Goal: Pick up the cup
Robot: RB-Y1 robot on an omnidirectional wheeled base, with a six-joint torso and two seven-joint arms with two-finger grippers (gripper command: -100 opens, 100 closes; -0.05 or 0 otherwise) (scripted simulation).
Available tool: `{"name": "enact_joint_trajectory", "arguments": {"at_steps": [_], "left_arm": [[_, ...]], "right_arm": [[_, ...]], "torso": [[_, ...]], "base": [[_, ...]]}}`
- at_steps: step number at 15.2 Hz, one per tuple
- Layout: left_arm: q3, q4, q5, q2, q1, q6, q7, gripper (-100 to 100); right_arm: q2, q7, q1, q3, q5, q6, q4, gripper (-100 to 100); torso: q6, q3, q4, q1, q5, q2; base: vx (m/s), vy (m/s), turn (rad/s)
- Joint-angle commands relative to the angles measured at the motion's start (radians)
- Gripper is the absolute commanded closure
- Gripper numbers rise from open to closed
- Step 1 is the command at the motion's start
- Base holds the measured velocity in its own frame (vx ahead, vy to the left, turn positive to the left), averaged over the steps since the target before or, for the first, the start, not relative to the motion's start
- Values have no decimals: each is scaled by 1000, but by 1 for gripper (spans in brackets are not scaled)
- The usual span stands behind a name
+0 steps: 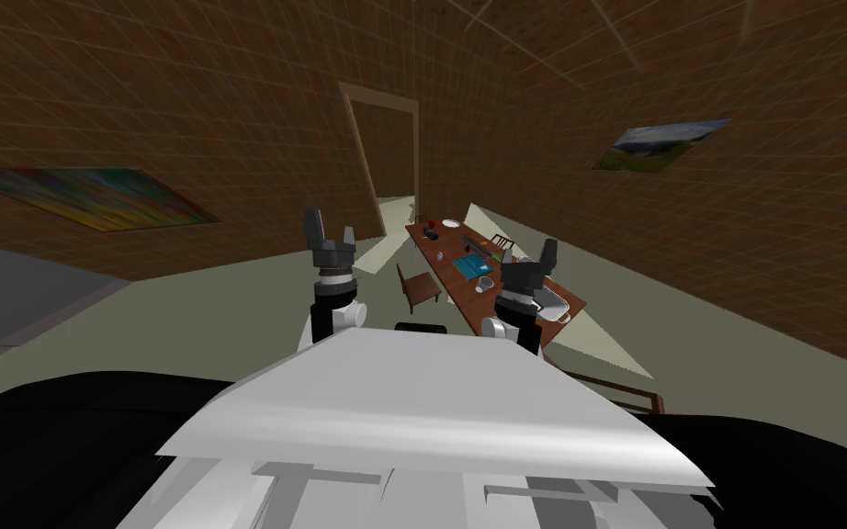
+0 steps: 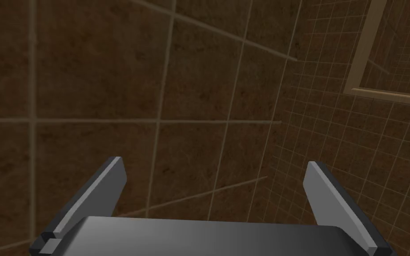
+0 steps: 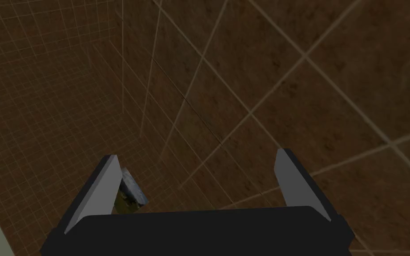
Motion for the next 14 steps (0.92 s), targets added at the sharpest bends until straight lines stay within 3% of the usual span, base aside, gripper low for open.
{"name": "enact_joint_trajectory", "arguments": {"at_steps": [1, 9, 14], "left_arm": [[0, 0, 0, 0, 0, 0, 0, 0], [0, 0, 0, 0, 0, 0, 0, 0], [0, 0, 0, 0, 0, 0, 0, 0]], "right_arm": [[-42, 4, 6, -2, 5, 2, 9, -100], [-186, 25, 41, -15, 35, 13, 60, -100], [-300, 52, 82, -29, 72, 25, 121, -100]], "torso": [[0, 0, 0, 0, 0, 0], [0, 0, 0, 2, 0, 0], [0, -1, 0, 0, 0, -1]], "base": [[-14, 26, 24], [-9, 39, 28], [17, 15, 45]]}}
